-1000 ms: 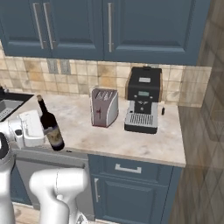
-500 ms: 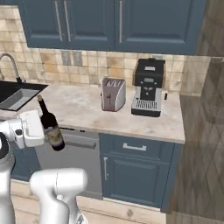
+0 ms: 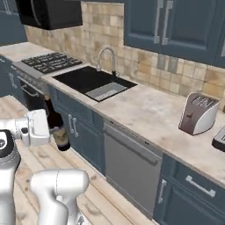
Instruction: There is a wine glass and glass cup on the dining counter. Place the wine bottle next to the wine glass and the juice bottle next to the glass cup.
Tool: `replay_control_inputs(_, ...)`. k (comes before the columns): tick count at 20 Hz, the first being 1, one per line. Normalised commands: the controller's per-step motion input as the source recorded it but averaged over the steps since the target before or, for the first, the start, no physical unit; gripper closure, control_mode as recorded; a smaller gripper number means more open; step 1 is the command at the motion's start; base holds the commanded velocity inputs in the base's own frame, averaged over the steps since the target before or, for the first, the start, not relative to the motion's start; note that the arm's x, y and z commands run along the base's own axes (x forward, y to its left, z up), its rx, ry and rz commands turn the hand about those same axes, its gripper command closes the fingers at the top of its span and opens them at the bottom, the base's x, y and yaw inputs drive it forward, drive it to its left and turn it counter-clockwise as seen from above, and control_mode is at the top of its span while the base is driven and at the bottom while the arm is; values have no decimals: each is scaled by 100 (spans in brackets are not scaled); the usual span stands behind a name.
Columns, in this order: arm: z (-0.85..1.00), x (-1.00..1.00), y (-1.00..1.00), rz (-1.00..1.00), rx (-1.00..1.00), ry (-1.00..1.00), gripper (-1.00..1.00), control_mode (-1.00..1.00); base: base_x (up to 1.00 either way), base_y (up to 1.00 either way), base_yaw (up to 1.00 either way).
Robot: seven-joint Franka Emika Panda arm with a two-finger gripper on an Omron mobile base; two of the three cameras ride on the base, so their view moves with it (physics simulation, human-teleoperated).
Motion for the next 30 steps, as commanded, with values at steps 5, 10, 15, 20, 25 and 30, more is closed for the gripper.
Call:
replay_control_inputs(5,0,0,0,0,0,0,100,100,-4,0,100)
replay_control_inputs(10,0,0,0,0,0,0,100,100,-4,0,100)
replay_control_inputs(15,0,0,0,0,0,0,100,100,-4,0,100)
replay_control_inputs(20,0,0,0,0,0,0,100,100,-4,0,100)
replay_control_inputs(25,0,0,0,0,0,0,100,100,-2,0,100)
replay_control_inputs(30,0,0,0,0,0,0,100,100,25,18,74)
